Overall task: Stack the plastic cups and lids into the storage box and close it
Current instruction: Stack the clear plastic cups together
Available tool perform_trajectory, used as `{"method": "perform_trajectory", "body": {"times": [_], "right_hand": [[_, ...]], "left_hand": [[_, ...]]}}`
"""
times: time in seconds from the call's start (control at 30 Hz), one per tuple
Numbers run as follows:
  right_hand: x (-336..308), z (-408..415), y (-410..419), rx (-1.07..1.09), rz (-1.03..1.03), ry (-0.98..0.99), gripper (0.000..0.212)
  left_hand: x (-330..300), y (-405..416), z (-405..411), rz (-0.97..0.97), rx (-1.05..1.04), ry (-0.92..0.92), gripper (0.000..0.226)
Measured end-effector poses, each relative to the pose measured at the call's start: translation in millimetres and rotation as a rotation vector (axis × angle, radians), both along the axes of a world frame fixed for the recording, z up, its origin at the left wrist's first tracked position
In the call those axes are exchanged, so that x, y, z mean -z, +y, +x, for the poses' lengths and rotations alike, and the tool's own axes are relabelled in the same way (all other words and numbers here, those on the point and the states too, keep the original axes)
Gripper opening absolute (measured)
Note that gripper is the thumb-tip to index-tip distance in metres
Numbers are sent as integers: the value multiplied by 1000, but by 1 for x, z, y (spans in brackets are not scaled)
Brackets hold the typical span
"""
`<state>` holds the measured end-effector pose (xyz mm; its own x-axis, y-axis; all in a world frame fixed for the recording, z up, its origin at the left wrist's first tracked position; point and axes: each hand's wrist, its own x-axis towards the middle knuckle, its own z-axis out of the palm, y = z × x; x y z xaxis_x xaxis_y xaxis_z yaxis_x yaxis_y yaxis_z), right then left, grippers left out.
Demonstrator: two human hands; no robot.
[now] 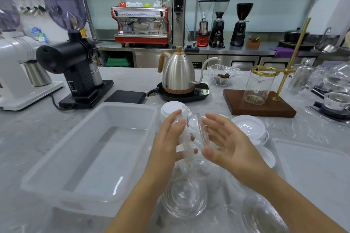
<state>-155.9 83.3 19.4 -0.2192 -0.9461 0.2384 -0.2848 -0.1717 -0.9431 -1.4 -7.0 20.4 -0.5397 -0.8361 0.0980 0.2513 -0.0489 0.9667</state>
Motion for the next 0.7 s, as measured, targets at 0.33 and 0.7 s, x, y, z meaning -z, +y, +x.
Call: {"method": "perform_trajectory", "body": {"times": [0.33,0.7], "right_hand": [[5,6,-1,-75,8,179,100],[3,-5,2,15,267,540,78]], "left_hand": [[-1,4,0,-120,133,-41,69],[-6,0,3,-83,-94,101,46]]}}
